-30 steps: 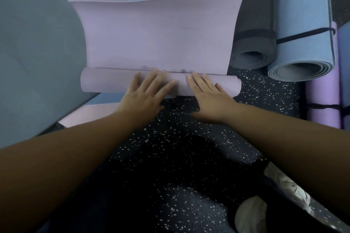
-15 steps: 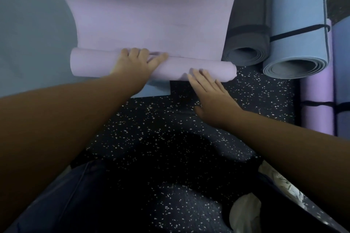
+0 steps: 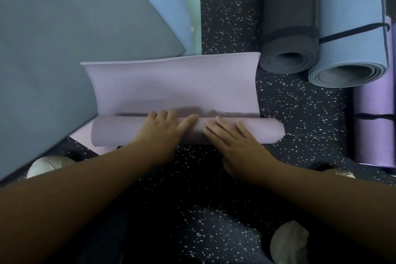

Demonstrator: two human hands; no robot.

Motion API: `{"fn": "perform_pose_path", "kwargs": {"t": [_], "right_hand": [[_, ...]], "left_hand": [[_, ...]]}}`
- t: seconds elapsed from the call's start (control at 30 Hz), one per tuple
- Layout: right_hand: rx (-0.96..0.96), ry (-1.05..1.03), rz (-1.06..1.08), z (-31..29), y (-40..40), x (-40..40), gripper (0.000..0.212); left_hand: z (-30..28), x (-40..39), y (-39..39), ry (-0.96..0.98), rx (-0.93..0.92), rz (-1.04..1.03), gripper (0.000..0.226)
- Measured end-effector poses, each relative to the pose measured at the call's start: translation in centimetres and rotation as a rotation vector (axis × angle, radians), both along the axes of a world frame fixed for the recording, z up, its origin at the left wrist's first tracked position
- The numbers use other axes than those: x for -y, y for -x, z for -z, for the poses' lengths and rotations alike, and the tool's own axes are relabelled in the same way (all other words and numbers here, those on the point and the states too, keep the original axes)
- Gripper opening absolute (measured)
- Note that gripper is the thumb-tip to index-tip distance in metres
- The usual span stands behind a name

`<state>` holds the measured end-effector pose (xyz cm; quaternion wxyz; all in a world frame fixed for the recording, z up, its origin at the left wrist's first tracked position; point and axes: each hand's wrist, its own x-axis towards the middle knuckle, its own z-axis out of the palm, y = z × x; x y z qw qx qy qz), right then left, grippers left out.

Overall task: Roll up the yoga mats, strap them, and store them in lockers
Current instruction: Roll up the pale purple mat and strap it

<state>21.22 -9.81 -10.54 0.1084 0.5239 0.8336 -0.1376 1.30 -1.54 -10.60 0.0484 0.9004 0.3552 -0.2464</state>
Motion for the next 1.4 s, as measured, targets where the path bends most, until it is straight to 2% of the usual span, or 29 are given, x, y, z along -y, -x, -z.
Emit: {"fn": "perform_pose_path", "kwargs": {"t": [0.1, 0.17, 0.27, 0.4, 0.6, 0.73, 0.83, 0.87, 0.97, 1.03, 1.1, 1.23, 1.3, 1.4], "right_hand": [[0.066, 0.044, -0.017, -0.4, 0.4, -0.3, 0.101], [0.103, 0.076, 0.018, -0.5, 0.5, -0.9, 0.102], [0.149, 0.130, 0.075, -1.4, 1.5, -2.5, 0.099], [0.170, 0.227, 0.135, -1.8, 1.6, -4.8, 0.088], [0.108, 0.031, 0.066, -0.7, -0.3, -2.7, 0.098], [0.107, 0.087, 0.123, -0.5, -0.6, -0.2, 0.097], [0.109, 0.191, 0.171, -0.9, -0.3, -0.6, 0.096], [0.111, 0.252, 0.189, -1.3, -0.3, -1.3, 0.097], [0.116, 0.277, 0.233, -2.3, -0.3, -3.9, 0.102], [0.089, 0.316, 0.294, -2.6, -0.5, -5.6, 0.103], [0.075, 0.348, 0.331, -2.8, -0.5, -6.9, 0.104], [0.027, 0.365, 0.368, -3.1, -0.5, -7.7, 0.101], [0.018, 0.306, 0.389, -2.9, -0.7, -7.1, 0.097], [0.032, 0.162, 0.397, -2.1, -1.0, -4.6, 0.095]], "left_hand": [[0.4, -0.5, 0.0, 0.008, 0.036, -0.034, 0.088], [0.7, -1.1, -0.2, 0.007, 0.023, -0.059, 0.098], [0.6, -2.7, -0.6, 0.014, 0.008, -0.067, 0.119], [0.3, -4.9, -1.2, 0.039, 0.007, -0.067, 0.127], [0.0, -5.4, -1.0, 0.003, 0.035, -0.090, 0.126], [-0.2, -5.3, -0.8, -0.043, 0.081, -0.138, 0.118], [0.3, -5.6, -0.8, -0.113, 0.118, -0.090, 0.109], [0.4, -5.7, -0.8, -0.188, 0.199, -0.050, 0.100], [2.2, -5.5, -0.4, -0.411, 0.523, 0.075, 0.052], [2.7, -4.8, -0.5, -0.421, 0.599, 0.079, 0.042], [3.0, -3.6, -0.7, -0.415, 0.560, 0.092, 0.055], [3.1, -3.6, -0.2, -0.364, 0.389, 0.115, 0.098], [2.7, -4.0, -0.3, -0.344, 0.333, 0.124, 0.107], [2.1, -4.6, -0.8, -0.307, 0.195, 0.109, 0.107]]}}
